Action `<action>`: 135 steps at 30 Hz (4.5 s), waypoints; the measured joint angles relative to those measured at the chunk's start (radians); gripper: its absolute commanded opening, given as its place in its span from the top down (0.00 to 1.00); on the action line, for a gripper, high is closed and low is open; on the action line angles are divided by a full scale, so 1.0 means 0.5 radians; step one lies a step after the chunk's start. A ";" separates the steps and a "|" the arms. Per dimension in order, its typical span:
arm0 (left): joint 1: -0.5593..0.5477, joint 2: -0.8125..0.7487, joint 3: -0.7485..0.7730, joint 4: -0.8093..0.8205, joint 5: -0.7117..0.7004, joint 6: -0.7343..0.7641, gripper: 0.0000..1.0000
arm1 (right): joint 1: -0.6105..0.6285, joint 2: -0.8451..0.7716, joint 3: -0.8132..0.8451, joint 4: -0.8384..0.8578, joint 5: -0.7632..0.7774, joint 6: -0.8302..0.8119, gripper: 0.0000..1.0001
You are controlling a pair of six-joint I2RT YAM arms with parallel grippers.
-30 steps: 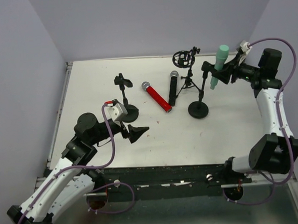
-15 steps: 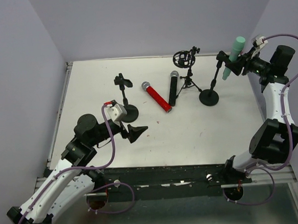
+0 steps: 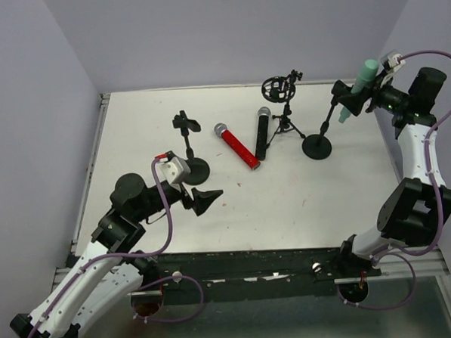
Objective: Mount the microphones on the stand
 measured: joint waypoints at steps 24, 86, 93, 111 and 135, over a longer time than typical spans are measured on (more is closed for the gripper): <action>0.005 -0.137 -0.089 -0.014 -0.455 -0.291 0.02 | -0.185 -0.503 -0.449 -0.530 0.131 -0.398 0.08; -0.039 0.655 -0.461 1.239 -0.928 -0.249 1.00 | -0.163 -0.814 -0.907 -1.724 -0.520 -1.108 0.10; -0.535 0.642 -0.479 1.190 -1.392 -0.334 1.00 | -0.141 -0.814 -0.907 -1.734 -0.520 -1.119 0.09; -0.938 1.173 -0.292 1.491 -2.010 -0.331 0.82 | -0.121 -0.742 -0.907 -1.733 -0.520 -1.119 0.10; -0.943 0.839 -0.442 1.411 -1.785 -0.426 0.02 | -0.117 -0.676 -0.907 -1.740 -0.523 -1.142 0.10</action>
